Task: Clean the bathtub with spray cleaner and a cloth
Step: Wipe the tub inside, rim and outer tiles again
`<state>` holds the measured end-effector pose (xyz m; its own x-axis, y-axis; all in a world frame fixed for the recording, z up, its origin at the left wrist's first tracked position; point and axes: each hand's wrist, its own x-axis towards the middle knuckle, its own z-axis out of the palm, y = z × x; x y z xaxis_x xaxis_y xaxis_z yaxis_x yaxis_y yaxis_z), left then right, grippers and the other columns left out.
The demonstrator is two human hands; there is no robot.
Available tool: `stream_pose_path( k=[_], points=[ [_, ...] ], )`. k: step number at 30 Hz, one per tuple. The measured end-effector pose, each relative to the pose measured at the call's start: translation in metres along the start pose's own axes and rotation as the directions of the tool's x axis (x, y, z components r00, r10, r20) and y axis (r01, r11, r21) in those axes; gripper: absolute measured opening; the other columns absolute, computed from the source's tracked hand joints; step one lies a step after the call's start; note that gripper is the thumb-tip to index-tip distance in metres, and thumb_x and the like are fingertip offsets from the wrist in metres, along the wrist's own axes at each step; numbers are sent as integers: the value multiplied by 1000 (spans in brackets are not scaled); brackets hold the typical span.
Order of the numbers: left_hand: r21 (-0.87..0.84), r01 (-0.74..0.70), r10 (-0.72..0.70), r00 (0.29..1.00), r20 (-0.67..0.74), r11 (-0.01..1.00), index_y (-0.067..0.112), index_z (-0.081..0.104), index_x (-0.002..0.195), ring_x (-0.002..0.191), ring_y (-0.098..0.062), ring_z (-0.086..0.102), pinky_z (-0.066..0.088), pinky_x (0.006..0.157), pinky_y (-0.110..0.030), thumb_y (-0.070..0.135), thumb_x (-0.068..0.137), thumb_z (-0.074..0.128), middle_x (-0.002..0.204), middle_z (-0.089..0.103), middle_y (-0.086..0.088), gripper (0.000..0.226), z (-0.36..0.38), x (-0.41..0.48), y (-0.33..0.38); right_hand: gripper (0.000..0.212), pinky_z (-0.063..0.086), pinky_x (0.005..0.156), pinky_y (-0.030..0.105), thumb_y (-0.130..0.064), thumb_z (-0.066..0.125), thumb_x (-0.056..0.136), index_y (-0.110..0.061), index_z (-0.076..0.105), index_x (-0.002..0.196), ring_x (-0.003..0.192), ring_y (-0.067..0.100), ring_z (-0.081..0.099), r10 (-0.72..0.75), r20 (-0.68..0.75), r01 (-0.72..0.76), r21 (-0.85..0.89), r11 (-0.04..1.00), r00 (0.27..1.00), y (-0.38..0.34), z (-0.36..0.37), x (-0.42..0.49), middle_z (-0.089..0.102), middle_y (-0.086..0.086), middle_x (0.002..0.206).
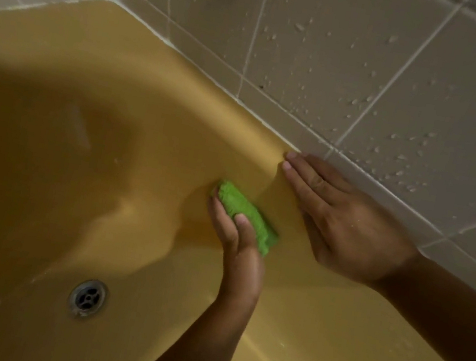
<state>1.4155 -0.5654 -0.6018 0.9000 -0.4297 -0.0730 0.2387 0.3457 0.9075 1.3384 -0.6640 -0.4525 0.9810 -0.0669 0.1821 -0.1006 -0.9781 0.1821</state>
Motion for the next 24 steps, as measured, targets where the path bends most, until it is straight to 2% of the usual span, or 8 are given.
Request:
stream_pose_path(
  k=[3,6,9,12,15,18,20,24],
  points=[
    [88,102,-101,995,-22,991,68,17,145,150,-17,36,32,124,-50,65,94,44,169,19,2,57,-23,-7,-37,69,23,128,39,-4,59,96,2,31,159,155,33,28,0,-6,0,-6,1000,1000,1,1,0,32,19,166],
    [172,250,-243,968,-61,953,45,8,159,145,-25,39,35,120,-43,55,98,40,166,23,-7,69,-48,-9,-72,68,19,129,37,-5,58,97,1,30,159,156,32,26,1,-1,-1,-18,1000,1000,1,1,0,31,17,166],
    [203,353,-331,934,-137,913,30,9,164,144,-32,38,34,121,-51,38,106,38,165,21,-13,66,-65,-11,-104,66,20,129,37,-5,56,98,1,31,159,155,32,28,-3,-20,2,-16,1000,1000,1,4,0,32,17,166],
    [110,377,-337,901,-275,919,29,22,162,144,-35,39,35,120,-57,42,94,43,164,26,-13,72,-65,-7,-123,67,24,128,40,-4,56,96,2,33,158,154,34,30,-9,-28,9,-21,1000,1000,2,3,0,34,19,165],
    [-61,429,-426,852,-306,901,40,27,158,135,-28,51,39,118,-55,32,111,39,157,42,-5,50,-33,-13,-84,69,24,127,41,-1,54,91,3,35,157,153,36,31,-33,-22,33,-8,999,999,3,4,-1,34,20,164],
    [-104,363,-377,897,-231,926,46,25,157,134,-20,52,40,118,-46,35,113,36,157,42,4,47,8,-32,-28,71,19,128,34,-4,51,88,3,36,157,152,35,32,-30,-14,30,-12,999,999,5,-1,-18,35,20,164],
    [-128,296,-314,936,-160,947,52,25,156,138,-14,48,39,118,-41,41,111,38,160,36,11,48,34,-43,7,70,23,127,35,-4,53,90,1,36,157,153,33,33,-13,-15,13,-13,1000,1000,7,-5,-38,35,17,164],
    [-76,28,-31,999,-39,997,70,34,138,148,-7,37,36,121,-45,54,100,44,166,27,17,42,69,-54,51,71,31,125,43,3,56,88,0,37,157,153,33,33,21,-22,-20,44,999,1000,12,-11,-68,37,16,164]
  ],
)
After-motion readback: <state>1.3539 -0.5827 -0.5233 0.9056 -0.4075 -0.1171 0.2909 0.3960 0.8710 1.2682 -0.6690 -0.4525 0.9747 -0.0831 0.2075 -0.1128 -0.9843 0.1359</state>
